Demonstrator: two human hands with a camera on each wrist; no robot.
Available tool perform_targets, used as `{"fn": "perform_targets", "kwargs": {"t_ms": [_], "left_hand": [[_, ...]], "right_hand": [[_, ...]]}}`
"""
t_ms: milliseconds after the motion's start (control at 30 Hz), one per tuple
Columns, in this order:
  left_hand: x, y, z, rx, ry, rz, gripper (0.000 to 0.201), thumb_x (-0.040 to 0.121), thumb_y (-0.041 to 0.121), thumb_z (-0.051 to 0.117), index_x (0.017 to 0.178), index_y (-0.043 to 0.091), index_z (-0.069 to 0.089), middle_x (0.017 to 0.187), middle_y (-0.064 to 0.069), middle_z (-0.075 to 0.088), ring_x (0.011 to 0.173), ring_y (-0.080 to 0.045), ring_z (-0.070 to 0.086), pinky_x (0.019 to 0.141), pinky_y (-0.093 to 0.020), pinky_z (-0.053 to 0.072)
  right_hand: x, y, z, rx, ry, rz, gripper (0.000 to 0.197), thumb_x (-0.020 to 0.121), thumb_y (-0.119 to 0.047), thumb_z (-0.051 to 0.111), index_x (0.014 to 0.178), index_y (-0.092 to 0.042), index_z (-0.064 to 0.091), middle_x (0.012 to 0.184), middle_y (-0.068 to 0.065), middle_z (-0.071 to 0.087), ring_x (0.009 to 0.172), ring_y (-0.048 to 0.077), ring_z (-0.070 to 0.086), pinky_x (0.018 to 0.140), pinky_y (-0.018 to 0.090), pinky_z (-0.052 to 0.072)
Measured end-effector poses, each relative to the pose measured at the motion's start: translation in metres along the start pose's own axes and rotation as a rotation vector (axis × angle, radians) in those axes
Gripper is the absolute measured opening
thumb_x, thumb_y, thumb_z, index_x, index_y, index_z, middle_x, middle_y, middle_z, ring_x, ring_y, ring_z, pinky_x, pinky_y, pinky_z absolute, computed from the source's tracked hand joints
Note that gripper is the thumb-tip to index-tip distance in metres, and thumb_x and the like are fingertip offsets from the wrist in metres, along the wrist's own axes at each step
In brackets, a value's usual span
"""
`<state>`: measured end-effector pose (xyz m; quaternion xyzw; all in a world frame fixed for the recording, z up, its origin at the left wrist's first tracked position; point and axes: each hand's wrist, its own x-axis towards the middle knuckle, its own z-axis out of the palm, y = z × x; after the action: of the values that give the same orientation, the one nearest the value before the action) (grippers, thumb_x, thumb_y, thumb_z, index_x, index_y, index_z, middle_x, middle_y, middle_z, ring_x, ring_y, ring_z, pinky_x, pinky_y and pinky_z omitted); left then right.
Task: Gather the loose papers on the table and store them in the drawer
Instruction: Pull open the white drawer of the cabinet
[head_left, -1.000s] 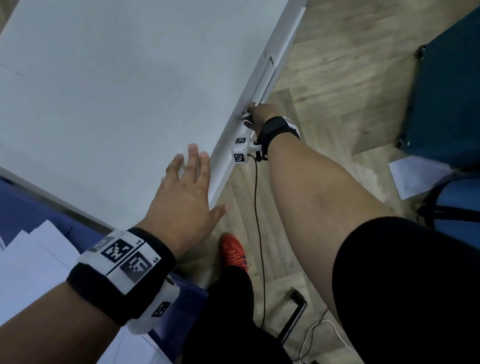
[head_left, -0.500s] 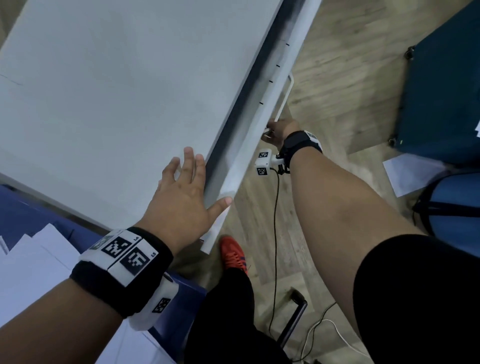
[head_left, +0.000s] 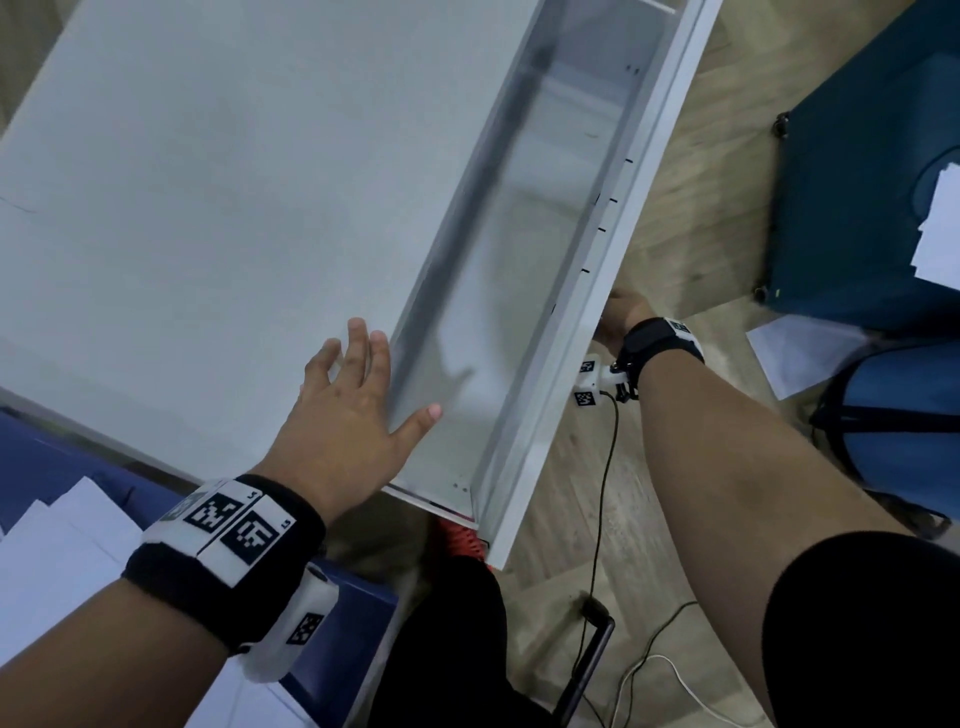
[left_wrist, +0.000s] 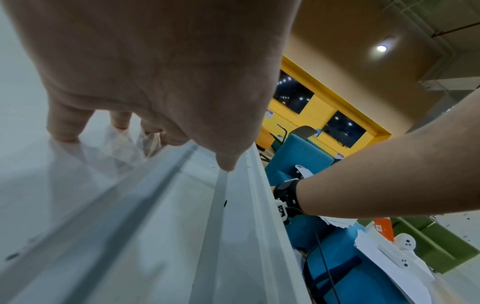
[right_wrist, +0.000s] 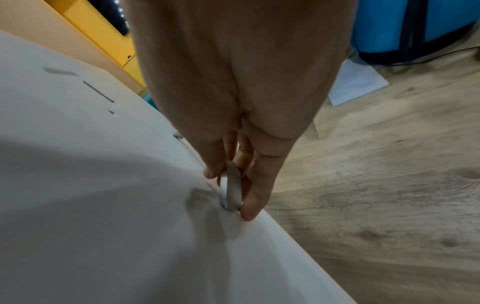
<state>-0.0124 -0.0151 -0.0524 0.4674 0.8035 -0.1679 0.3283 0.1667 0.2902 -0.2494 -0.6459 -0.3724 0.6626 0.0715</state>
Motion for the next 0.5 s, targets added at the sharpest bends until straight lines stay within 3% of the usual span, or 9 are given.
{"fn": "perform_targets", "kwargs": {"t_ms": [67,133,200,300,400,467,500], "left_hand": [[-0.009,0.010,-0.013,-0.041,-0.032,-0.040,0.102,0.098,0.079,0.000,0.166,0.004,-0.015,0.177,-0.018,-0.017,0.164,-0.027,-0.016,0.131,-0.039,-0.009],[-0.015,0.016,-0.022,-0.043,-0.050,-0.050,0.094,0.106,0.068,0.018,0.166,0.005,-0.017,0.177,-0.014,-0.021,0.164,-0.026,-0.017,0.130,-0.035,-0.009],[-0.016,0.017,-0.023,-0.038,-0.045,-0.051,0.094,0.106,0.067,0.020,0.166,0.006,-0.018,0.176,-0.013,-0.022,0.163,-0.025,-0.018,0.130,-0.035,-0.009],[-0.014,0.016,-0.020,-0.081,-0.056,-0.056,0.094,0.105,0.067,0.023,0.166,0.007,-0.017,0.176,-0.012,-0.023,0.163,-0.023,-0.019,0.130,-0.035,-0.009],[-0.011,0.013,-0.015,-0.125,-0.054,-0.049,0.096,0.104,0.068,0.025,0.167,0.009,-0.018,0.176,-0.010,-0.025,0.163,-0.024,-0.021,0.130,-0.035,-0.010],[-0.008,0.009,-0.010,-0.155,-0.041,-0.048,0.097,0.103,0.071,0.026,0.168,0.012,-0.016,0.176,-0.008,-0.025,0.163,-0.025,-0.020,0.130,-0.036,-0.009],[-0.007,0.006,-0.007,-0.163,-0.036,-0.049,0.098,0.102,0.072,0.026,0.168,0.013,-0.015,0.177,-0.007,-0.024,0.163,-0.026,-0.020,0.131,-0.036,-0.008]], "right_hand": [[0.001,0.002,-0.009,-0.013,0.011,-0.009,0.024,0.099,0.011,0.058,0.119,-0.001,0.063,0.053,0.000,0.072,0.051,0.020,0.068,0.043,0.029,0.059],[0.001,0.002,-0.017,-0.036,0.006,-0.007,0.026,0.100,0.010,0.058,0.123,-0.001,0.064,0.063,0.004,0.072,0.058,0.022,0.064,0.043,0.028,0.059],[0.002,0.002,-0.025,-0.065,0.006,0.002,0.030,0.102,0.008,0.057,0.130,-0.001,0.062,0.079,0.008,0.071,0.065,0.021,0.066,0.044,0.029,0.060],[-0.002,0.002,-0.032,-0.100,0.011,0.002,0.026,0.104,0.005,0.054,0.125,-0.006,0.063,0.076,0.004,0.072,0.070,0.020,0.064,0.041,0.024,0.057],[-0.006,0.004,-0.039,-0.107,0.014,0.000,0.026,0.103,0.002,0.056,0.128,-0.003,0.064,0.086,0.007,0.070,0.072,0.019,0.065,0.043,0.025,0.058],[-0.008,0.004,-0.045,-0.096,-0.006,0.014,0.031,0.103,-0.002,0.058,0.135,0.000,0.062,0.095,0.011,0.072,0.077,0.022,0.068,0.051,0.032,0.063],[-0.010,0.003,-0.048,-0.082,-0.017,0.019,0.032,0.104,-0.007,0.058,0.136,-0.001,0.062,0.101,0.013,0.072,0.084,0.026,0.070,0.061,0.038,0.066]]}}
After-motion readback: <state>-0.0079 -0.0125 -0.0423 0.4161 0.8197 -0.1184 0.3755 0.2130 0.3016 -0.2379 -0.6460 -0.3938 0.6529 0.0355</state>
